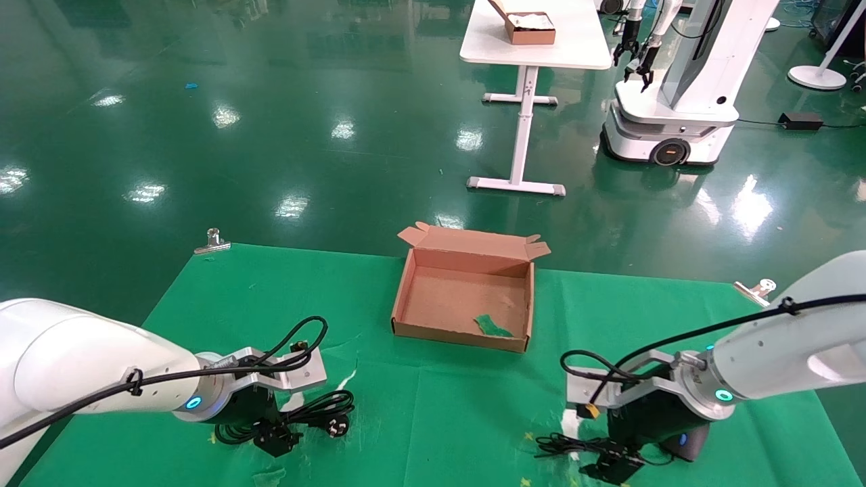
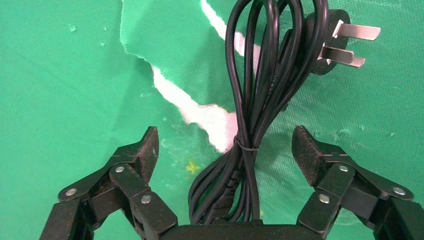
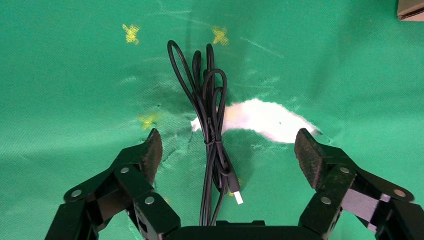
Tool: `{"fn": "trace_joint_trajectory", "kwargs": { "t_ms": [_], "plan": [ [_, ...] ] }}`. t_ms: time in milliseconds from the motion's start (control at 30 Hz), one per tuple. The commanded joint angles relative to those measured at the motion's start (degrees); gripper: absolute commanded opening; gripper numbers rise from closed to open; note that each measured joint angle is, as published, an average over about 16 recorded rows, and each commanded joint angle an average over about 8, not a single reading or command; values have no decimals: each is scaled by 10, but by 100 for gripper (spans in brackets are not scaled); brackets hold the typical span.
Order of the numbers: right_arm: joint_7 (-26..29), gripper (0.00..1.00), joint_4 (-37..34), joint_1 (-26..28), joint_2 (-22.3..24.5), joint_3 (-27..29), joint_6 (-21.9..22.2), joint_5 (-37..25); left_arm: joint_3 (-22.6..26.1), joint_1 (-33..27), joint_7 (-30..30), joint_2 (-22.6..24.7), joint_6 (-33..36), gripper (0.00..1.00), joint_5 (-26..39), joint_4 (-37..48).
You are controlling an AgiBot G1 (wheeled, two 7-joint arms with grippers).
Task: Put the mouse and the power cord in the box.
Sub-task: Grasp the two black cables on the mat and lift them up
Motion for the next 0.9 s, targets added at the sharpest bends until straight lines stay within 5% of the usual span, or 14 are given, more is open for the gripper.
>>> {"fn": "trace_joint_trajectory", "kwargs": {
  "t_ms": [33,133,900],
  "plan": [
    [0,0,1,0,1,0,0,0,0,0,0,0,0,8,0,0],
    [1,0,2,-1,1,0,0,0,0,0,0,0,0,0,0,0],
    [2,0,5,-1,3,0,-1,0,0,0,0,0,0,0,-1,0]
  ]
}}
